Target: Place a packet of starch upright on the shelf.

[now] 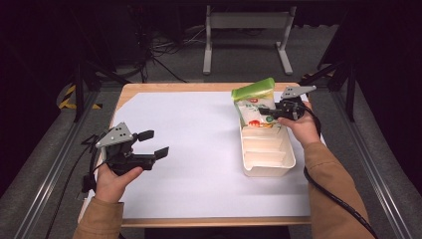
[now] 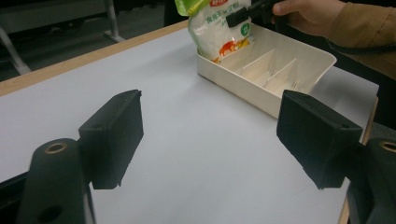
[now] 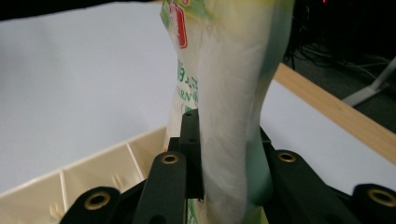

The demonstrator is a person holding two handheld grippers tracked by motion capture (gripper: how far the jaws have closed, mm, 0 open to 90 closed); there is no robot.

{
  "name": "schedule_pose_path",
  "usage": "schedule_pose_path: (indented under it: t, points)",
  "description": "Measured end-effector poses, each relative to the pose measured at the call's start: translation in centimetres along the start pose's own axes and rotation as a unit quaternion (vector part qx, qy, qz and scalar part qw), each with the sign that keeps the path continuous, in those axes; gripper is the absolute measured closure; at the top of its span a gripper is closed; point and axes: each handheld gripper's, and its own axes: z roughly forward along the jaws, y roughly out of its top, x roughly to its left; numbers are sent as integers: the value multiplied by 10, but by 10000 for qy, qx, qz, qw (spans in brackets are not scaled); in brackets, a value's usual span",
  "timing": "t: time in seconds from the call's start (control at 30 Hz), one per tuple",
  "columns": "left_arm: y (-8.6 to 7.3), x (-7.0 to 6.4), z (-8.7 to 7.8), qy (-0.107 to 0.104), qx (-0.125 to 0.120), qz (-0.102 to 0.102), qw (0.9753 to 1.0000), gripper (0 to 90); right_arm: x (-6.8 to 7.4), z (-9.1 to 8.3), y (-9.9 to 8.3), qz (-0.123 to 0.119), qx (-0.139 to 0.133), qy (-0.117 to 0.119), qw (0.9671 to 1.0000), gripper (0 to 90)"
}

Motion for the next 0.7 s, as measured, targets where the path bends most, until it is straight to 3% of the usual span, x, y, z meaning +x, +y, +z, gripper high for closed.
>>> schedule_pose_path:
  t: [0.03, 0.07, 0.17, 0.57, 0.63, 0.7]
  points:
    - [0, 0, 0, 5, -7, 1, 10000, 237, 0, 1, -3, -28, 230, -60, 9997, 738]
    - [0, 0, 0, 0, 1, -17, 10000, 238, -1, 1, -8, -31, 280, -111, 9995, 734]
    - [-1, 1, 2, 3, 17, -16, 10000, 237, -4, -4, -18, 253, 148, -76, 9995, 729]
    - [-2, 2, 5, 6, 90, -10, 10000, 237, 1, -6, -14, 250, 424, -270, 9984, 705]
    - [-2, 3, 5, 20, 101, 6, 9999, 236, 1, -6, -13, 255, 483, -320, 9980, 678]
    - [-3, 3, 5, 25, 93, -44, 9999, 234, 1, -9, -11, 336, 433, -427, 9976, 577]
